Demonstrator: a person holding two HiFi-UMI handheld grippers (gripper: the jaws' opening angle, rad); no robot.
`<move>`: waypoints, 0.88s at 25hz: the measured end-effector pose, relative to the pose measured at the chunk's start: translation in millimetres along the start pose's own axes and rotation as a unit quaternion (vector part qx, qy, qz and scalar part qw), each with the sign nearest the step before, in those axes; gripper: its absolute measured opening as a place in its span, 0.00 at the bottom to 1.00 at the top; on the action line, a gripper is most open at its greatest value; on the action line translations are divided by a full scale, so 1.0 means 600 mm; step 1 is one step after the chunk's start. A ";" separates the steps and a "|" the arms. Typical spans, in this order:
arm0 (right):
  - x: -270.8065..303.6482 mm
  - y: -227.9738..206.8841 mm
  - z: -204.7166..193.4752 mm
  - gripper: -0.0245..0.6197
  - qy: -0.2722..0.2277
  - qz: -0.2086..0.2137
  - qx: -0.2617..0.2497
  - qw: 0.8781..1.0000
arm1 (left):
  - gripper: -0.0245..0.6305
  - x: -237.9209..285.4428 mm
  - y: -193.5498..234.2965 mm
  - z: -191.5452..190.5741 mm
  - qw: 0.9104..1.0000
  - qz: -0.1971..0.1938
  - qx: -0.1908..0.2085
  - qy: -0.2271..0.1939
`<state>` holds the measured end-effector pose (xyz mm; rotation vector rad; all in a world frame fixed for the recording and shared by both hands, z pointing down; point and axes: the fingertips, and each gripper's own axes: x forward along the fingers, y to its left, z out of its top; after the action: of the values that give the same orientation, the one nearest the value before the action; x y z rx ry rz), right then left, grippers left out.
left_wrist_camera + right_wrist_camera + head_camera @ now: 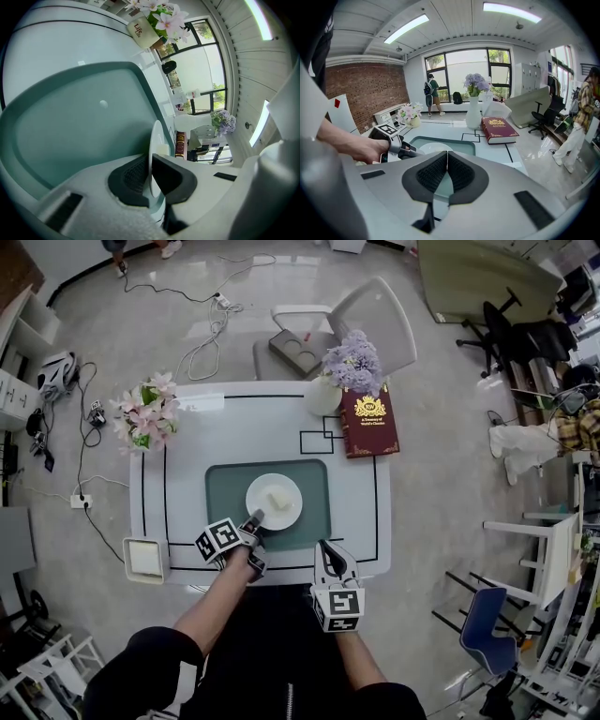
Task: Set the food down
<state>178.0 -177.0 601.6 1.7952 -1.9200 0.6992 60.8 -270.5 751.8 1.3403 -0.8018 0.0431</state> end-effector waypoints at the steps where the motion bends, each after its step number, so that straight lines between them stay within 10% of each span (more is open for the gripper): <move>1: 0.001 -0.001 0.000 0.05 0.000 0.001 0.000 1.000 | 0.06 0.001 -0.002 0.001 1.000 -0.001 0.000 -0.001; 22: 0.004 -0.010 -0.015 0.05 0.012 0.006 0.002 1.000 | 0.23 -0.004 0.004 0.003 0.983 0.087 0.159 0.026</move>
<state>183.6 -173.3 610.5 1.7709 -1.9171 0.7266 56.8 -270.4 752.8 1.5576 -0.8922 0.3559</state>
